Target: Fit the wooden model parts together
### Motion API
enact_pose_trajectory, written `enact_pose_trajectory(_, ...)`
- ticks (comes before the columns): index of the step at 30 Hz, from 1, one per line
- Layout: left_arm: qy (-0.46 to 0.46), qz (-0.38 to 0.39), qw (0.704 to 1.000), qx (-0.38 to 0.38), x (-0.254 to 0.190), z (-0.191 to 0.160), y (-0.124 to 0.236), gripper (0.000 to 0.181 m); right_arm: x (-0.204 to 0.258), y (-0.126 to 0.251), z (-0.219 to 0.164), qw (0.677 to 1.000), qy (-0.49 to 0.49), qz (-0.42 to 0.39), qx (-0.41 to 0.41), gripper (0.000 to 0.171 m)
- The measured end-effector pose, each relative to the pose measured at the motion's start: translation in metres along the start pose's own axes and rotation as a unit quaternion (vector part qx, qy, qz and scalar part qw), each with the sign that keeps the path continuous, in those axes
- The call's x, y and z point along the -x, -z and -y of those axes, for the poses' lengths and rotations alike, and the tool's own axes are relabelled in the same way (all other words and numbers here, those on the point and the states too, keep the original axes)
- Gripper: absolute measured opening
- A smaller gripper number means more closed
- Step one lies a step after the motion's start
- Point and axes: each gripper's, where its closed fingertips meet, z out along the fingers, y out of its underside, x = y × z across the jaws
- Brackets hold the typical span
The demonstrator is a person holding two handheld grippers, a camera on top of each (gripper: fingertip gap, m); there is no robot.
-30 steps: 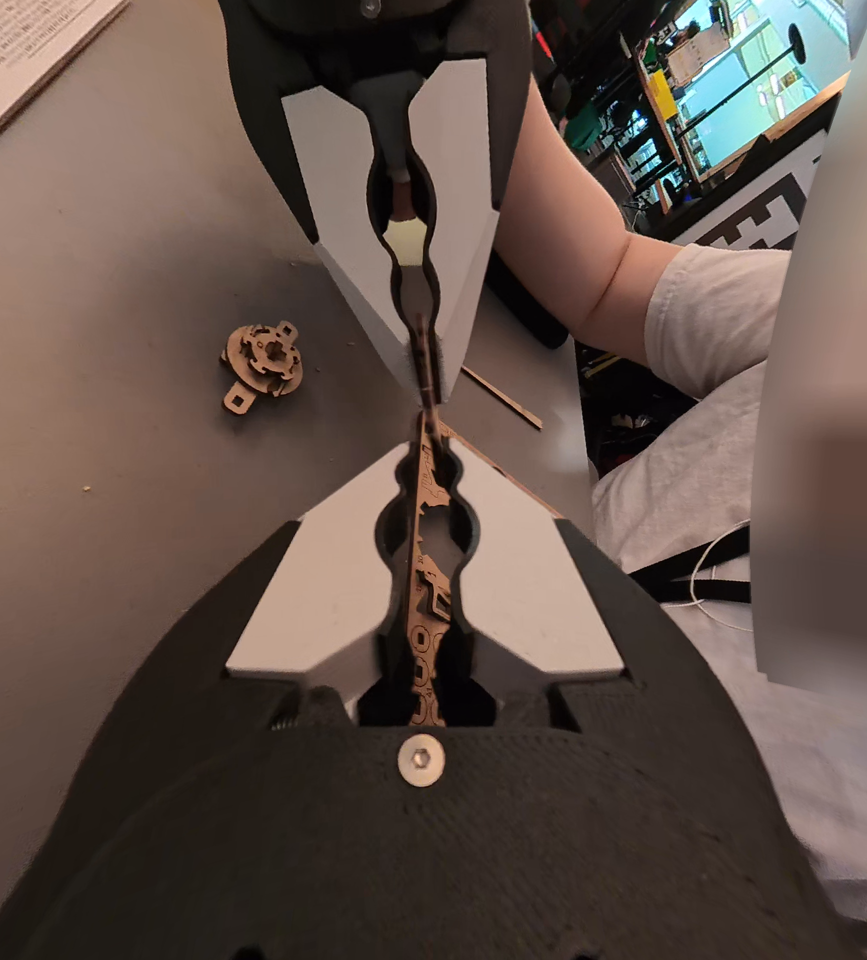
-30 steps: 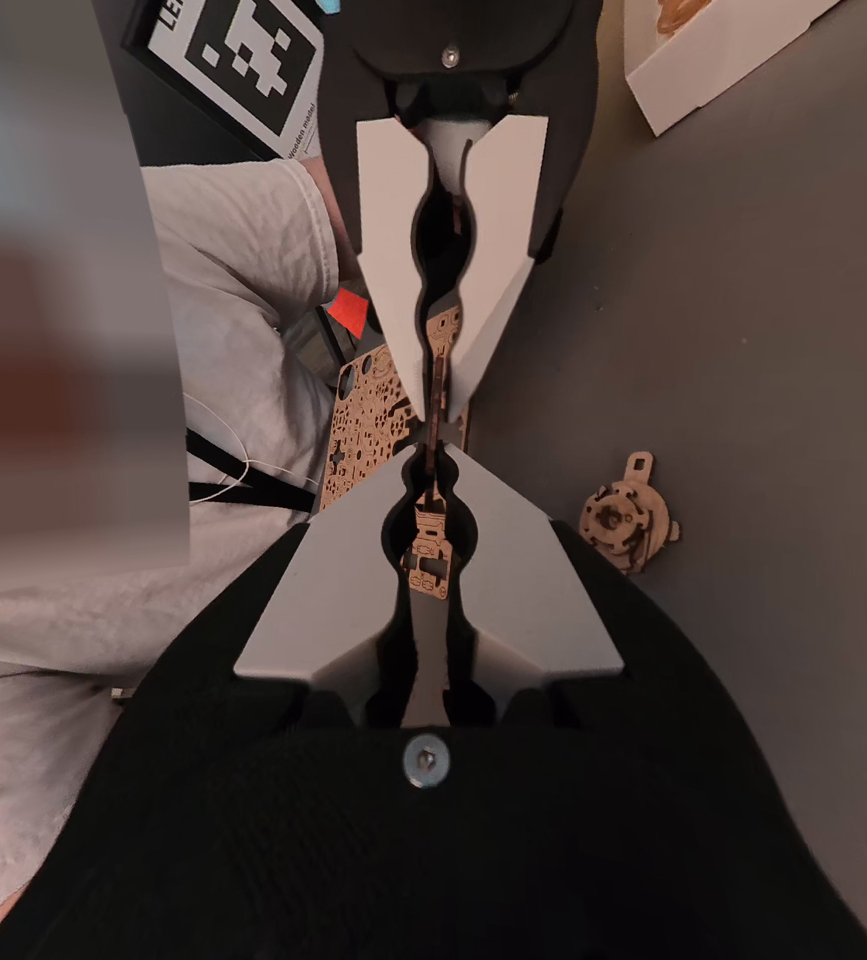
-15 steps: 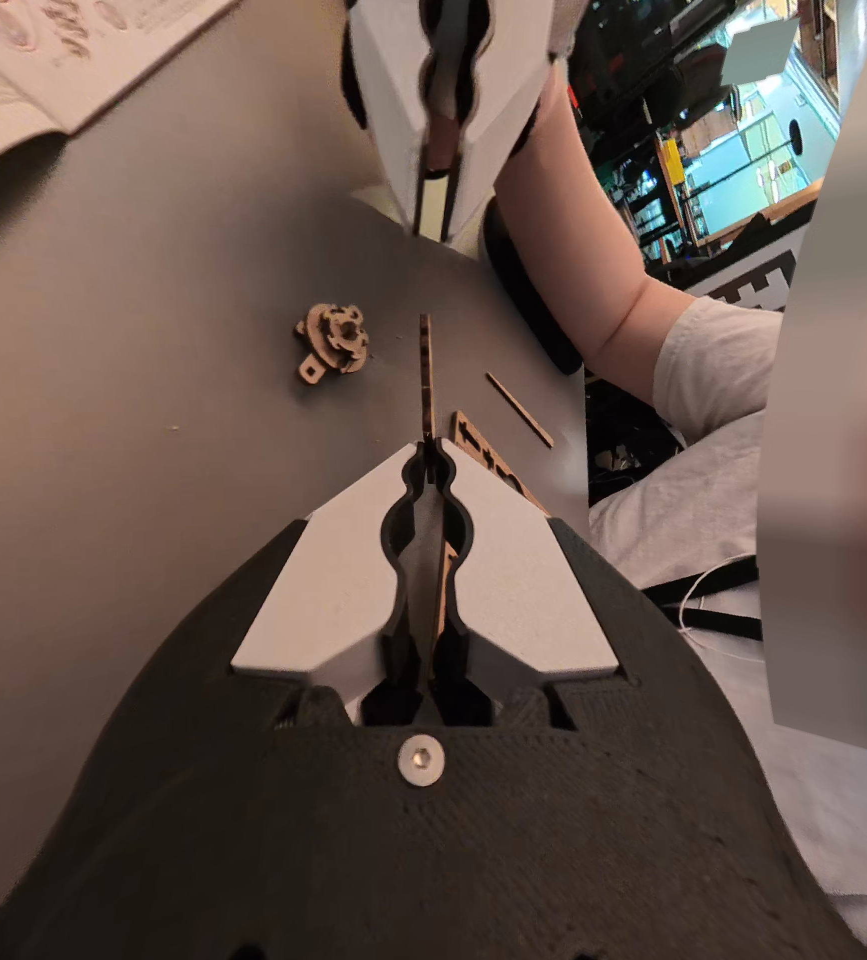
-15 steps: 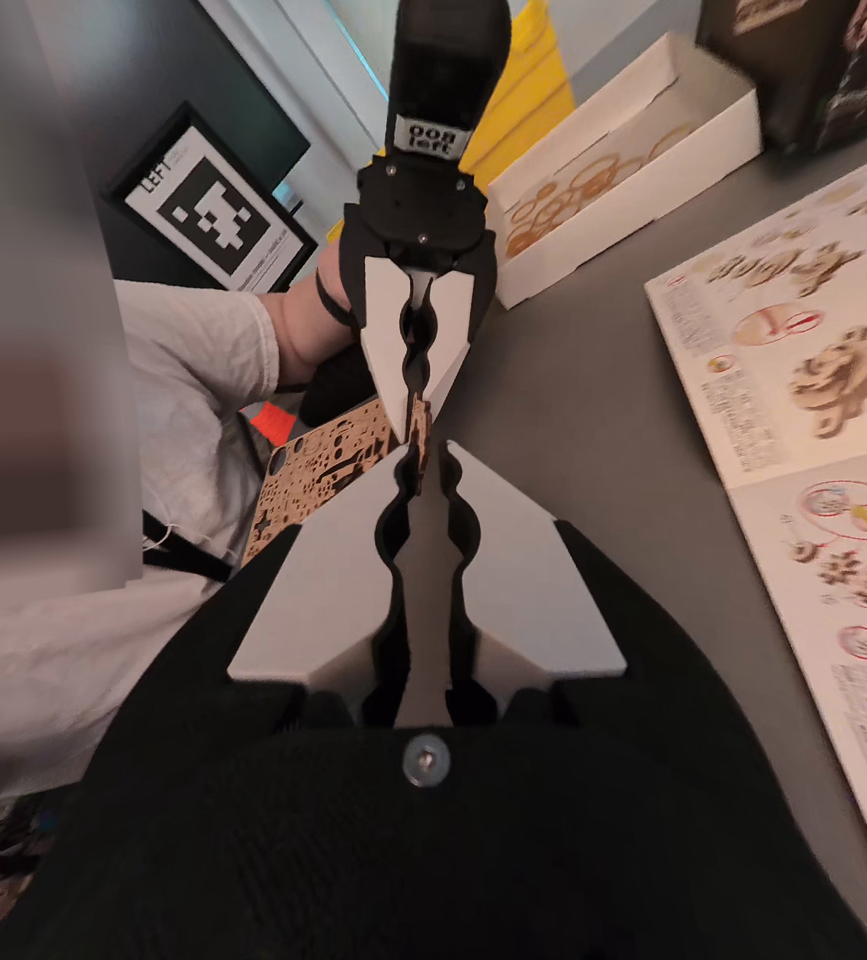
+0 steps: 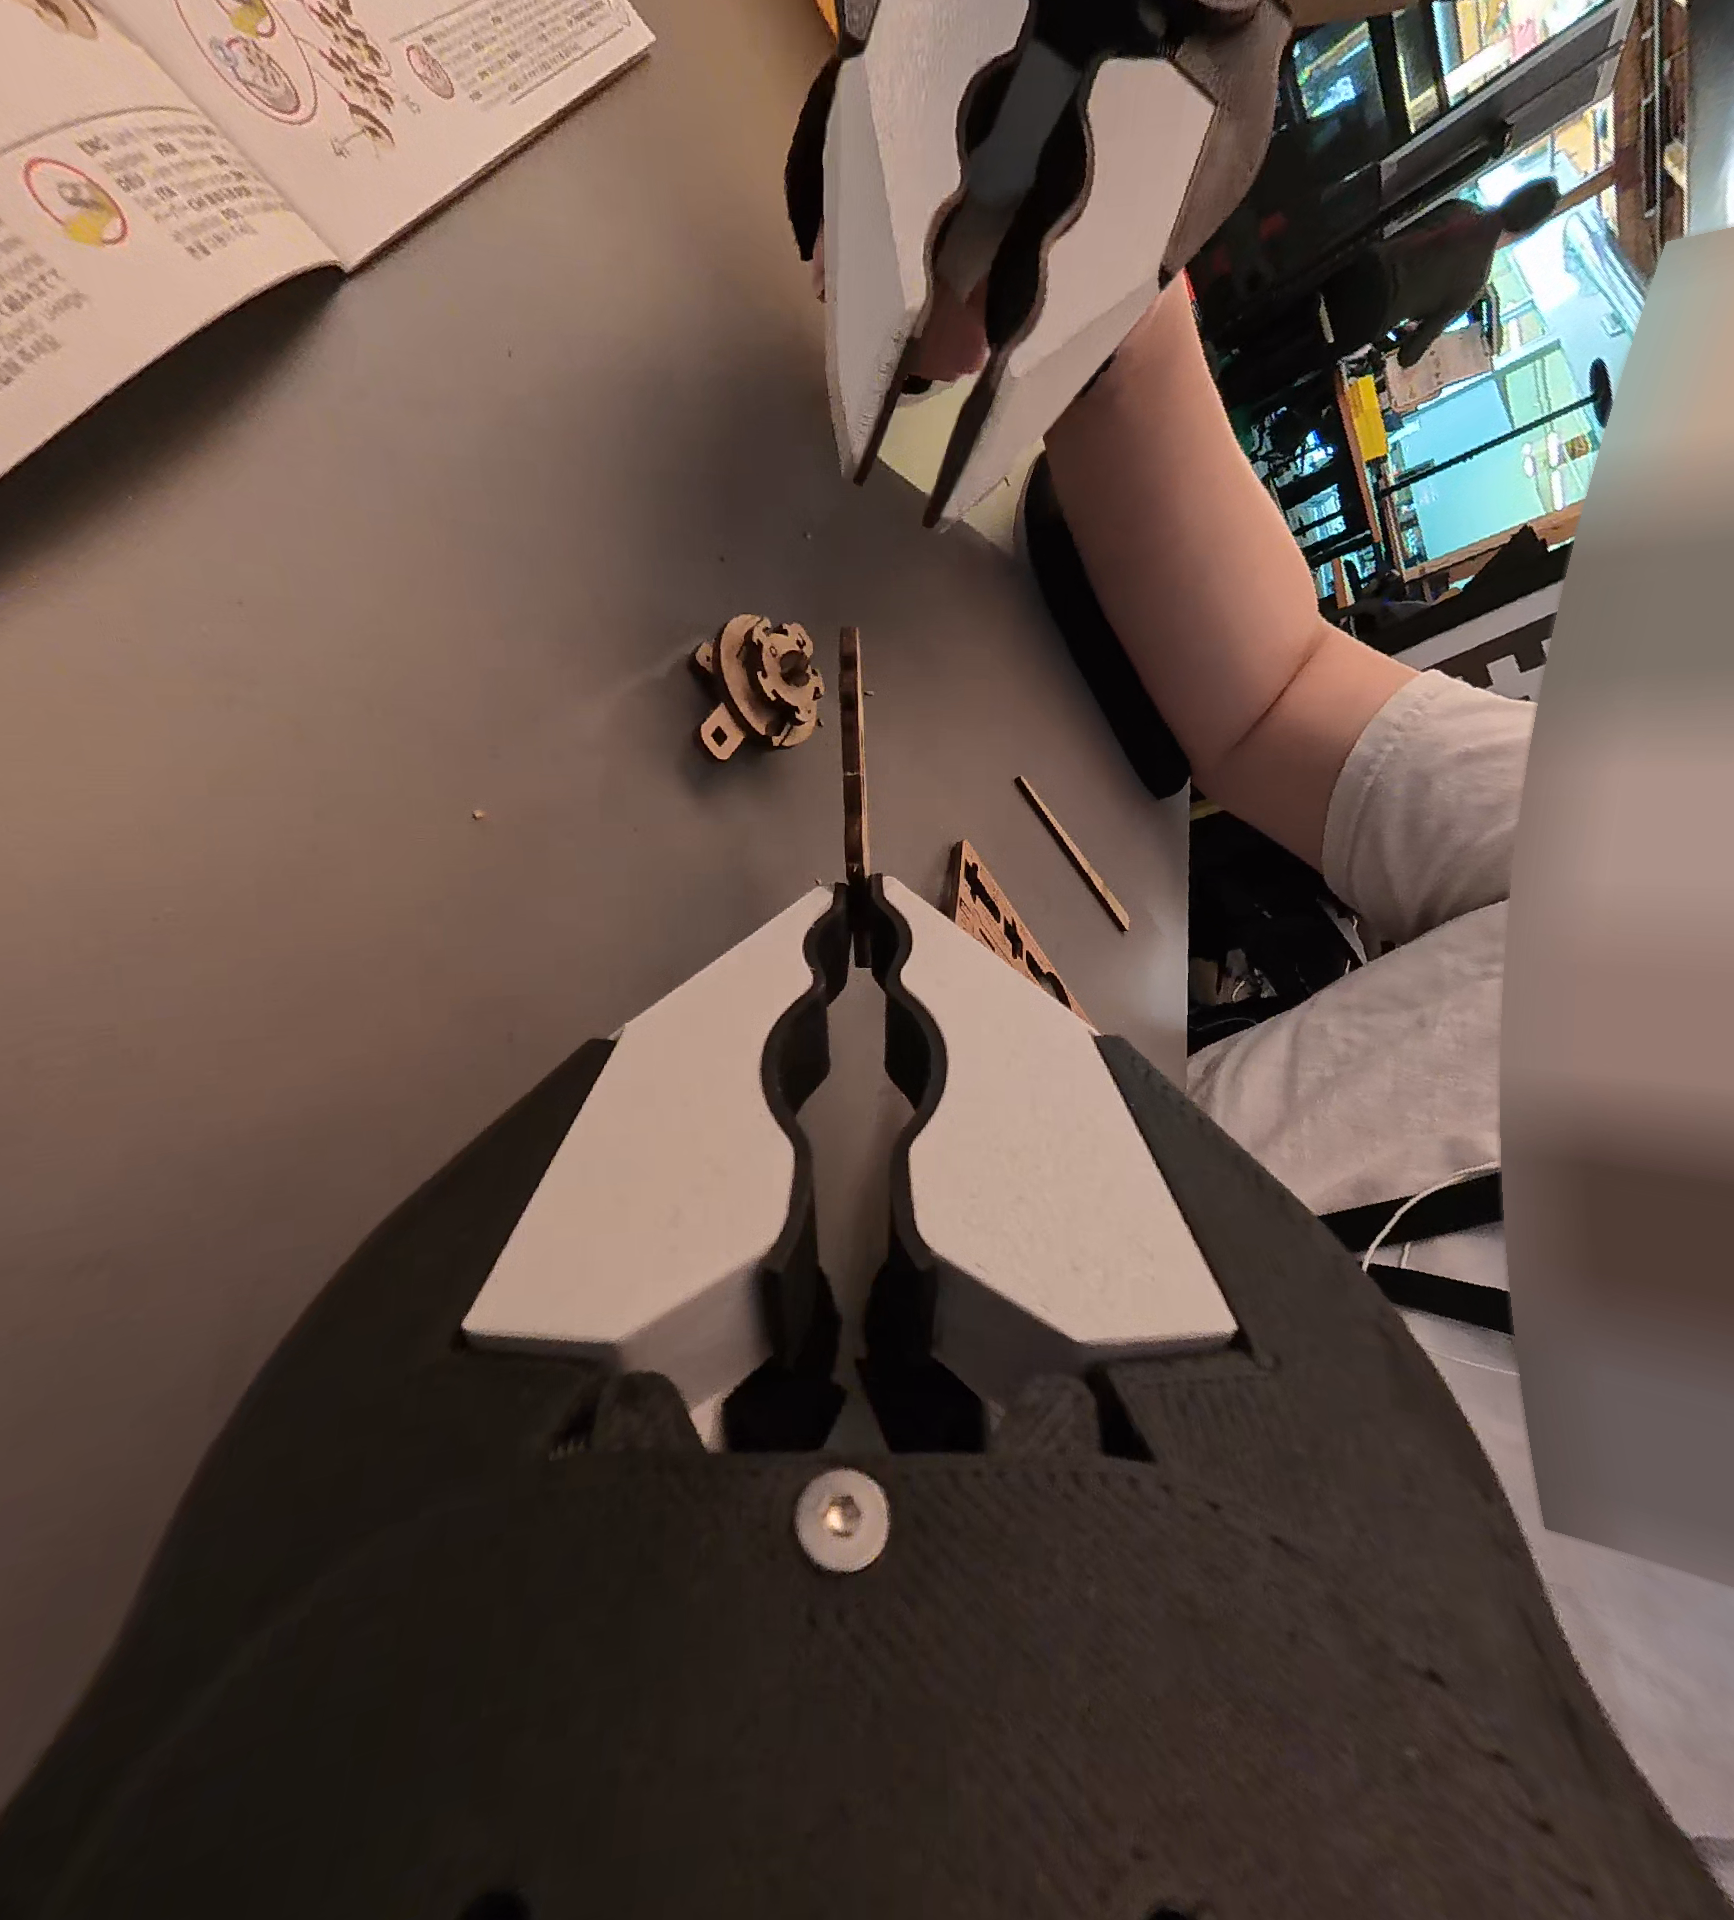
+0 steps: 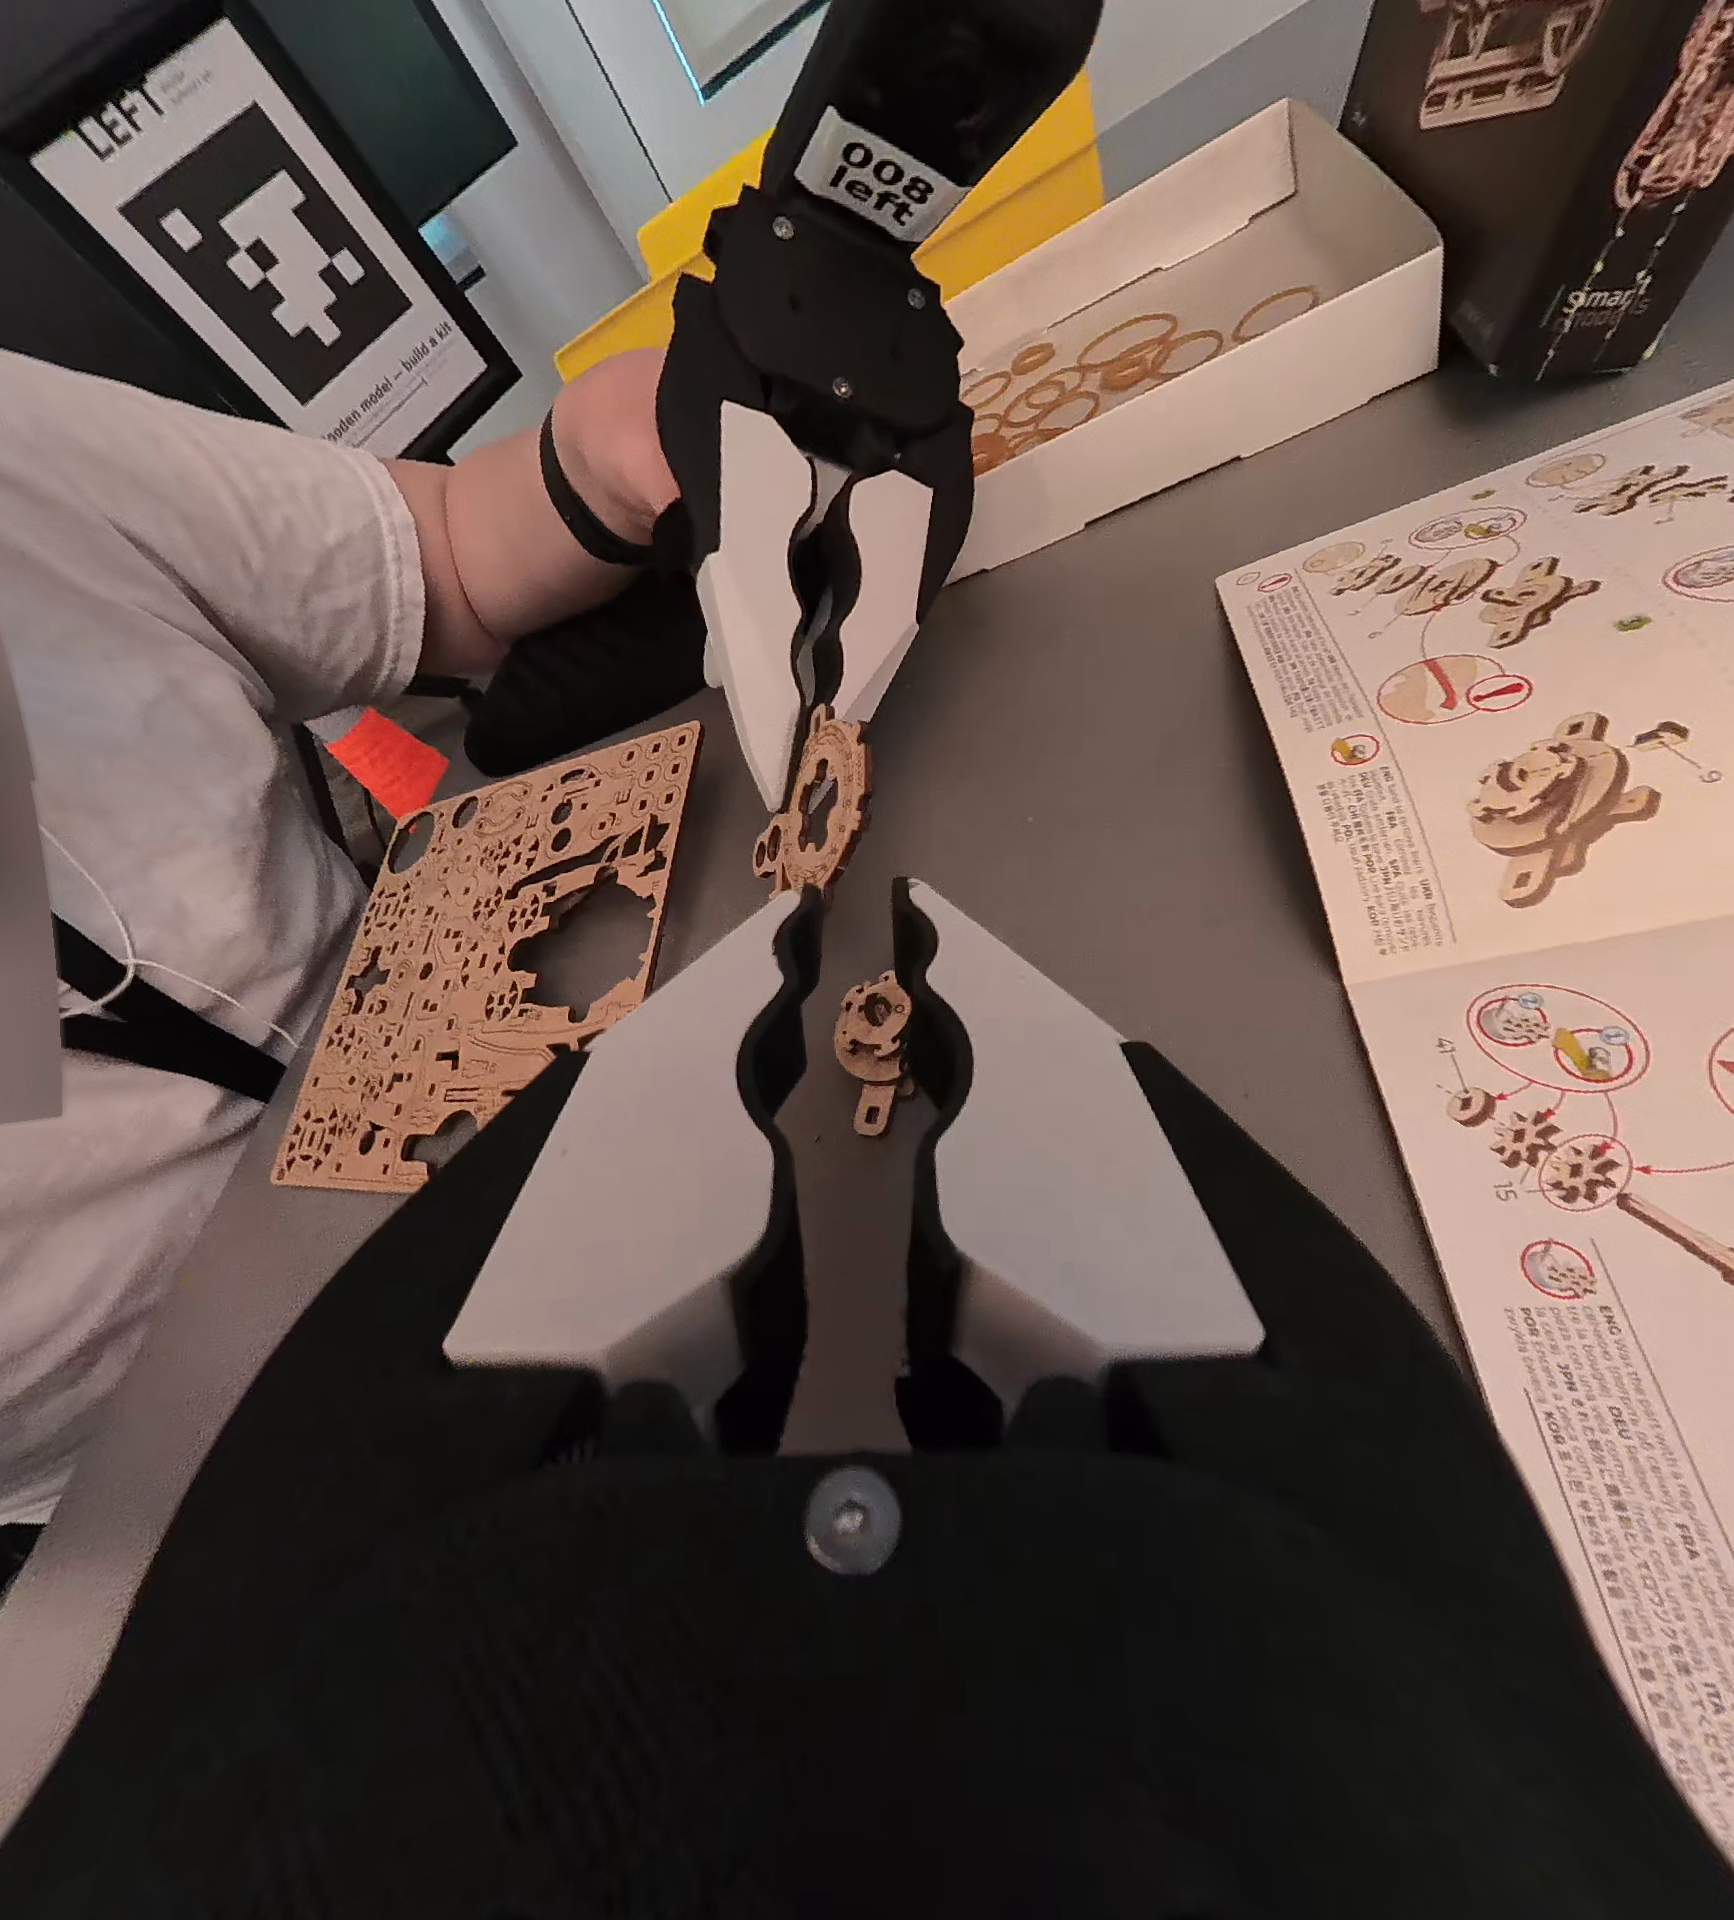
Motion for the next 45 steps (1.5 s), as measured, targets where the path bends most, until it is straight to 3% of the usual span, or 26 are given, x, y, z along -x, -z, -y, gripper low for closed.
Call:
enact_pose_trajectory(11, 0.006, 0.0, 1.0, -0.002, 0.002, 0.0, 0.001, 0.001, 0.002, -0.001, -0.035, 0.991, 0.092, -0.015, 0.097, 0.026)
enact_pose_trajectory(25, 0.018, -0.015, 1.0, -0.017, -0.001, 0.005, 0.005, 0.001, -0.007, -0.007, -0.064, 0.974, 0.125, -0.045, 0.184, 0.03)
enact_pose_trajectory(45, 0.024, 0.001, 0.999, -0.032, 0.009, 0.01, 0.012, 0.001, -0.013, -0.007, -0.065, 0.965, 0.158, -0.07, 0.198, 0.009)
